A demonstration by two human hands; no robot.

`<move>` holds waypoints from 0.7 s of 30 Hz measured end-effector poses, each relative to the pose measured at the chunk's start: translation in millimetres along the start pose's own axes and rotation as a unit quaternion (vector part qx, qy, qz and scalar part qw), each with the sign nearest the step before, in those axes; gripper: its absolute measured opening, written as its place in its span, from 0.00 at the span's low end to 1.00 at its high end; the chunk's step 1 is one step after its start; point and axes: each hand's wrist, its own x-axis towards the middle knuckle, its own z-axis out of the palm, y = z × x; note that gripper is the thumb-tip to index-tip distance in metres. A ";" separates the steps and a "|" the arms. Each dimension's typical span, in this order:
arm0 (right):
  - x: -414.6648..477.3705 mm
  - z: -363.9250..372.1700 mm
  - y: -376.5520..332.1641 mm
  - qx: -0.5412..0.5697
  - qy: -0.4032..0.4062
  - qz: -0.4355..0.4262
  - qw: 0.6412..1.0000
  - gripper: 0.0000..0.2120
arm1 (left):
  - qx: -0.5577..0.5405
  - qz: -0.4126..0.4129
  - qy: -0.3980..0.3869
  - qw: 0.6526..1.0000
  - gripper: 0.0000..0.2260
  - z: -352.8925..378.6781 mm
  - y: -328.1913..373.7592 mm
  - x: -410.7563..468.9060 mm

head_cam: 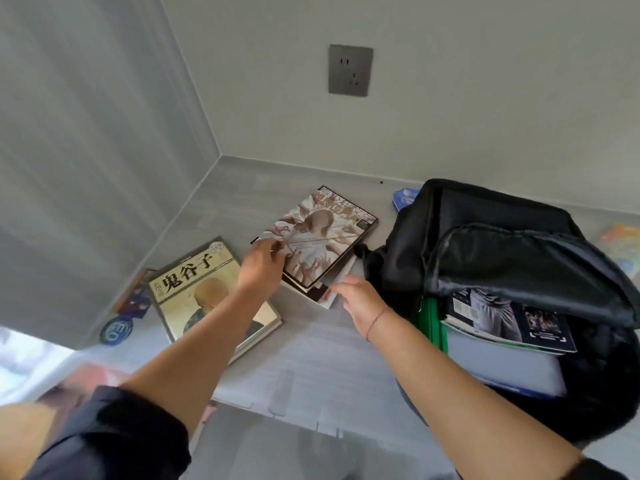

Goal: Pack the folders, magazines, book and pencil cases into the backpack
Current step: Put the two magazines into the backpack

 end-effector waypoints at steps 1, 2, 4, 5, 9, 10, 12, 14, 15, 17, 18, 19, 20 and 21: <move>8.9 4.4 0.6 0.006 0.015 0.018 1.000 0.12 | 0.003 -0.023 -0.011 1.000 0.18 -1.4 -10.8 10.0; 17.6 7.7 1.4 0.015 0.031 0.028 0.999 0.13 | 0.008 -0.038 -0.023 0.999 0.20 -2.3 -20.1 20.6; 35.6 11.4 0.6 0.051 0.054 0.043 0.996 0.09 | 0.022 -0.043 -0.036 0.998 0.22 -0.6 -32.1 43.6; 42.2 12.0 -0.7 0.081 0.057 0.042 0.994 0.07 | 0.035 -0.035 -0.040 0.998 0.23 1.1 -34.5 52.8; 66.3 13.6 -3.6 0.203 0.068 0.058 0.975 0.19 | 0.054 -0.052 -0.081 0.994 0.24 12.5 -38.6 86.3; 70.9 12.5 -4.9 0.226 0.069 0.070 0.969 0.19 | 0.042 -0.062 -0.085 0.994 0.23 15.4 -38.7 94.5; 75.5 10.6 -5.7 0.256 0.068 0.094 0.960 0.17 | 0.028 -0.075 -0.079 0.994 0.22 16.8 -39.2 106.3; 82.6 6.9 -4.9 0.270 0.072 0.111 0.954 0.13 | 0.035 -0.089 -0.100 0.990 0.24 19.2 -35.4 117.1; 86.1 4.8 -4.7 0.279 0.078 0.115 0.950 0.09 | 0.039 -0.095 -0.118 0.988 0.26 20.1 -33.8 121.0; 92.7 1.7 -7.6 0.276 0.096 0.126 0.948 0.03 | 0.035 -0.111 -0.152 0.981 0.28 18.9 -29.4 122.7; 95.5 0.9 -9.3 0.257 0.094 0.132 0.953 0.04 | 0.010 -0.134 -0.173 0.976 0.27 17.2 -26.5 121.3; 97.6 0.6 -10.8 0.225 0.086 0.137 0.961 0.08 | -0.028 -0.164 -0.206 0.964 0.27 15.6 -24.7 118.6; 100.8 0.2 -10.0 0.186 0.080 0.142 0.969 0.15 | -0.058 -0.186 -0.243 0.950 0.27 15.8 -22.8 114.3; 102.7 0.5 -9.0 0.153 0.074 0.141 0.975 0.20 | -0.067 -0.190 -0.275 0.940 0.27 17.2 -22.1 110.4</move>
